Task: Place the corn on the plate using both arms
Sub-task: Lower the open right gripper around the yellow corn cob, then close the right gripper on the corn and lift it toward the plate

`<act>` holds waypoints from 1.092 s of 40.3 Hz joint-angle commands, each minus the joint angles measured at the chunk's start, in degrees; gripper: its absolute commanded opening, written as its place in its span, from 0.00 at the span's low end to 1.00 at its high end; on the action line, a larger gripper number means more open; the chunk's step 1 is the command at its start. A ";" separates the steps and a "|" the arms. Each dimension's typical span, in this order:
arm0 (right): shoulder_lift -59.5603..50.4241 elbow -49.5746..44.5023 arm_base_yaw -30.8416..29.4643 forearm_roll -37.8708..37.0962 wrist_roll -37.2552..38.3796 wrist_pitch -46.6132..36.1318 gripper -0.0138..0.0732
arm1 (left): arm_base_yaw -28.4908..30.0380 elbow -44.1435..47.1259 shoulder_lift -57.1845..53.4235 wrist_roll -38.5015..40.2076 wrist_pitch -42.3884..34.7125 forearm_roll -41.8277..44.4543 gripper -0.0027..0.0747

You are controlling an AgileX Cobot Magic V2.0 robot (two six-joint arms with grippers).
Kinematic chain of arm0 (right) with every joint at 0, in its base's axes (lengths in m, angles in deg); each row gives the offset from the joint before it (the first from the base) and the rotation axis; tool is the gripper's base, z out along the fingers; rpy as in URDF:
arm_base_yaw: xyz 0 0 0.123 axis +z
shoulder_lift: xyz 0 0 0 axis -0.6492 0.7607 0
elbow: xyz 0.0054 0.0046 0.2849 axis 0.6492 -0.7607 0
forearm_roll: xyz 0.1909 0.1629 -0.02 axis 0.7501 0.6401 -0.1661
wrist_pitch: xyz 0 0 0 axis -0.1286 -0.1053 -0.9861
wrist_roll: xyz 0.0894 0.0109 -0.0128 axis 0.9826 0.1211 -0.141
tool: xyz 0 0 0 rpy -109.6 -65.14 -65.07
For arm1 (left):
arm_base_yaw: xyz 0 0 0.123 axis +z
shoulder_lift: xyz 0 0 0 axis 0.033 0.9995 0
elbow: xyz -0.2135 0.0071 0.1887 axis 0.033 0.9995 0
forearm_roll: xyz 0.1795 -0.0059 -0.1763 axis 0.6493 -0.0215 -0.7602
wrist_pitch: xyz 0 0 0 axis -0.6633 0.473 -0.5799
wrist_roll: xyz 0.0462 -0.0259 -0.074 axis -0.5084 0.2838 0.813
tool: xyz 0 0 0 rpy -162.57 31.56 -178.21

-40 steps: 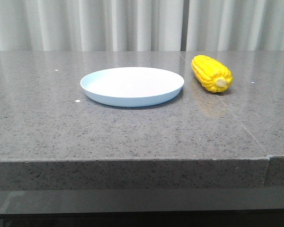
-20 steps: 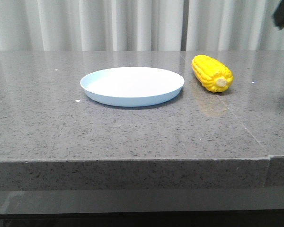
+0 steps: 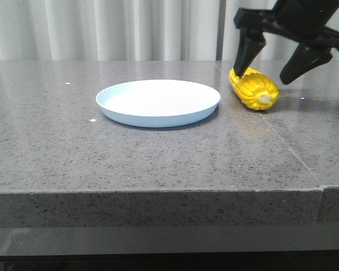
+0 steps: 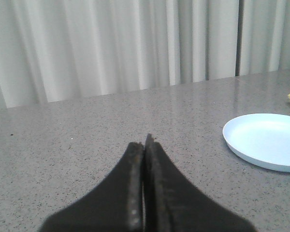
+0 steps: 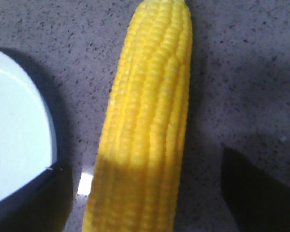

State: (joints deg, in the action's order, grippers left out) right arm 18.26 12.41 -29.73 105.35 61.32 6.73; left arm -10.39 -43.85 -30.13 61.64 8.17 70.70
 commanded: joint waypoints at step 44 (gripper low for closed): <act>-5.84 4.69 10.29 20.28 -0.63 -5.61 0.17 | 0.12 -1.39 0.60 -0.05 -4.63 -0.12 0.01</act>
State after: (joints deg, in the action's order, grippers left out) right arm 13.50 15.29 -21.90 120.91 61.32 5.36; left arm -10.39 -43.85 -30.13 61.64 8.17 70.70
